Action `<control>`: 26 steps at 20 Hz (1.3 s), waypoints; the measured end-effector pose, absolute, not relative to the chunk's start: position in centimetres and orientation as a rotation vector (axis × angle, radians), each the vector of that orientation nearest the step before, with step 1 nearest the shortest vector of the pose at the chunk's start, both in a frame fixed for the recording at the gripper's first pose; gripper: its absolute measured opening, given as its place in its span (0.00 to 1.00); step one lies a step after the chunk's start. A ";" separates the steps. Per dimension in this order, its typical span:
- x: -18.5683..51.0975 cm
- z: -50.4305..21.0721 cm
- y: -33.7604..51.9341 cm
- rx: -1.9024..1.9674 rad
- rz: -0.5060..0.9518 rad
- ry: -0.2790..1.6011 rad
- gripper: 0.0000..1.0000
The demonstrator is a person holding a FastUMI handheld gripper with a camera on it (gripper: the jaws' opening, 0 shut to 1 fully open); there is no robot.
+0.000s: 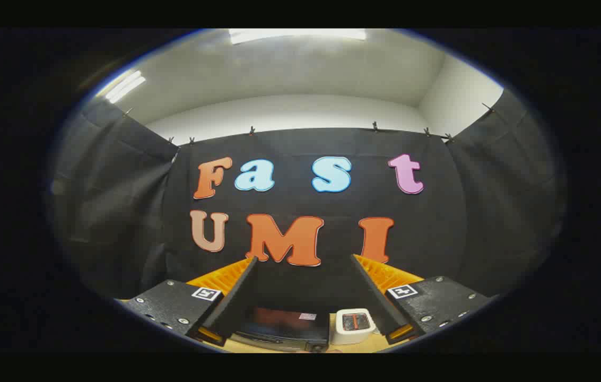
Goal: Open the toaster oven, put the food inside, and close the toaster oven door.
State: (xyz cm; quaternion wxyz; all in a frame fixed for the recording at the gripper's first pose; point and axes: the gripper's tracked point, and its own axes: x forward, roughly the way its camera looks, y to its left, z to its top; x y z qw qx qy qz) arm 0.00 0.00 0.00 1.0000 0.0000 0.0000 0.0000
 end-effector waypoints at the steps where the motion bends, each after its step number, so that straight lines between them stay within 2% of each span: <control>1: 0.0 0.0 -0.1 0.001 0.000 0.003 0.98; 16: 0.4 -2.2 2.3 0.009 0.046 0.044 0.98; 26: 1.1 -16.0 7.2 0.017 0.122 0.307 0.99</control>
